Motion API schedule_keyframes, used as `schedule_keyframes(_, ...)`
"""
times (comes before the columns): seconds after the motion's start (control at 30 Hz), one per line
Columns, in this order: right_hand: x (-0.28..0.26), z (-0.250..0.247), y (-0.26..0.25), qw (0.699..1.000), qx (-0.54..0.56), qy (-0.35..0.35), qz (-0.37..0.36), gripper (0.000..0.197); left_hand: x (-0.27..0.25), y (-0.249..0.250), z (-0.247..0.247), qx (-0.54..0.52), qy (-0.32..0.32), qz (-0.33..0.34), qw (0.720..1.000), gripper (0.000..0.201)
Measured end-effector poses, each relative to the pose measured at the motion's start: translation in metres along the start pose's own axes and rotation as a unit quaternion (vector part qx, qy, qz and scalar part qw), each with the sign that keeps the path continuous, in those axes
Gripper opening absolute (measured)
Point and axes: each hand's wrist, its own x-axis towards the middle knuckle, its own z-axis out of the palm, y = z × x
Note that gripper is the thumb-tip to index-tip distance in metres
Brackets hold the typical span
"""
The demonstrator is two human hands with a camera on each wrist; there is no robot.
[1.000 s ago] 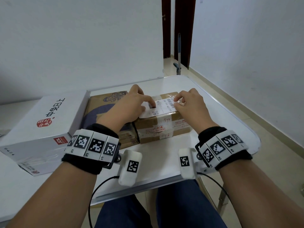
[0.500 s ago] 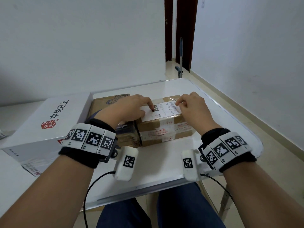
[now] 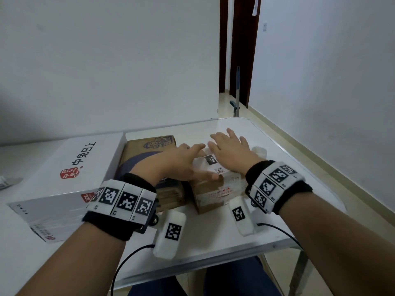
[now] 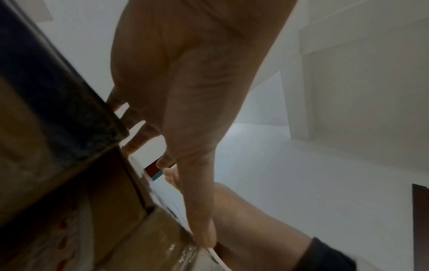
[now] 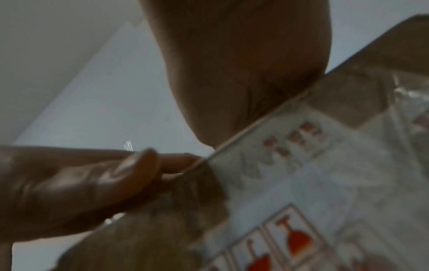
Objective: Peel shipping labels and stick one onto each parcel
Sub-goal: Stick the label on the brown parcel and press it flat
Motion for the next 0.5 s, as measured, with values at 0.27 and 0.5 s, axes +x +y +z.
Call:
schedule_keyframes(0.27,0.001,0.012,0.0,0.993,-0.068,-0.09,0.035,0.058,0.0,0.003,0.003,0.101,-0.008,-0.021,0.995,0.118)
schedule_keyframes(0.5,0.004,0.011,0.01,0.992,-0.046,-0.083,0.077,0.058,0.001,0.005,0.001,0.109,-0.016,-0.034,0.993,0.113)
